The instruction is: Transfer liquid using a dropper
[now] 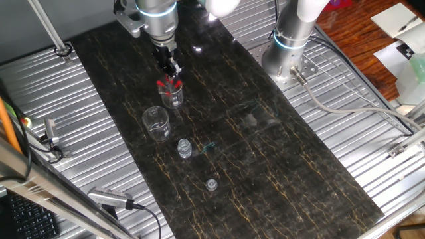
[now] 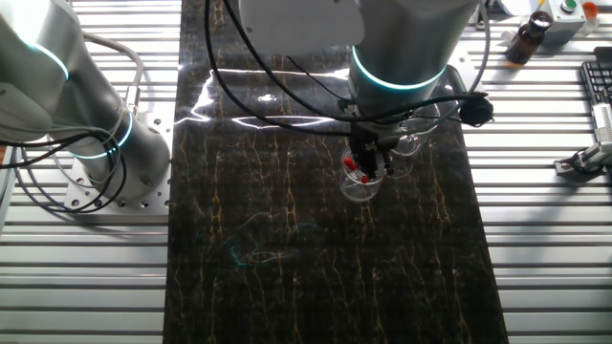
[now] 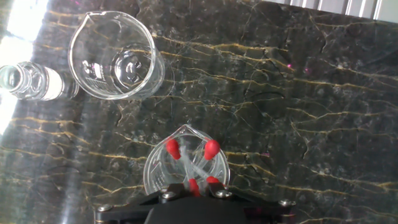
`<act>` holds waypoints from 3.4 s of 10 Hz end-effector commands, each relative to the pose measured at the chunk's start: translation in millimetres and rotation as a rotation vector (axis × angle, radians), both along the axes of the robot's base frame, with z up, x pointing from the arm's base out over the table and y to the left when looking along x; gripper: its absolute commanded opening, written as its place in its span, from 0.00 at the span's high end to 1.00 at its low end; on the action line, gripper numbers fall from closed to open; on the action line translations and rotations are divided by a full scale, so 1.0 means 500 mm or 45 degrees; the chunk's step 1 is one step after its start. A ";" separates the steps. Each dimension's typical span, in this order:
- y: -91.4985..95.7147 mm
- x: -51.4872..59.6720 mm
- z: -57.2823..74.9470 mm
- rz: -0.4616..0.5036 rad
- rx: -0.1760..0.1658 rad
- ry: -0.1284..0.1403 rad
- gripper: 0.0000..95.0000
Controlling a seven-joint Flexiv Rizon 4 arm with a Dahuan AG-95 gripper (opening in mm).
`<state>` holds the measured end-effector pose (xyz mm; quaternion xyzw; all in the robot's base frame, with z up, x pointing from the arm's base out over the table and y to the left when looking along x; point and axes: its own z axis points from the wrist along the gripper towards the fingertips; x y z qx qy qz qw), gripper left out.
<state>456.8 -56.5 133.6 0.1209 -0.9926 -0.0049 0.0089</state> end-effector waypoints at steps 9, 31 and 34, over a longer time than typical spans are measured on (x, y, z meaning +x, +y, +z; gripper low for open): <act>0.013 -0.002 0.061 -0.019 0.002 0.079 1.00; 0.127 0.075 0.235 -0.107 -0.016 0.193 1.00; 0.180 0.092 0.224 -0.133 -0.021 0.200 1.00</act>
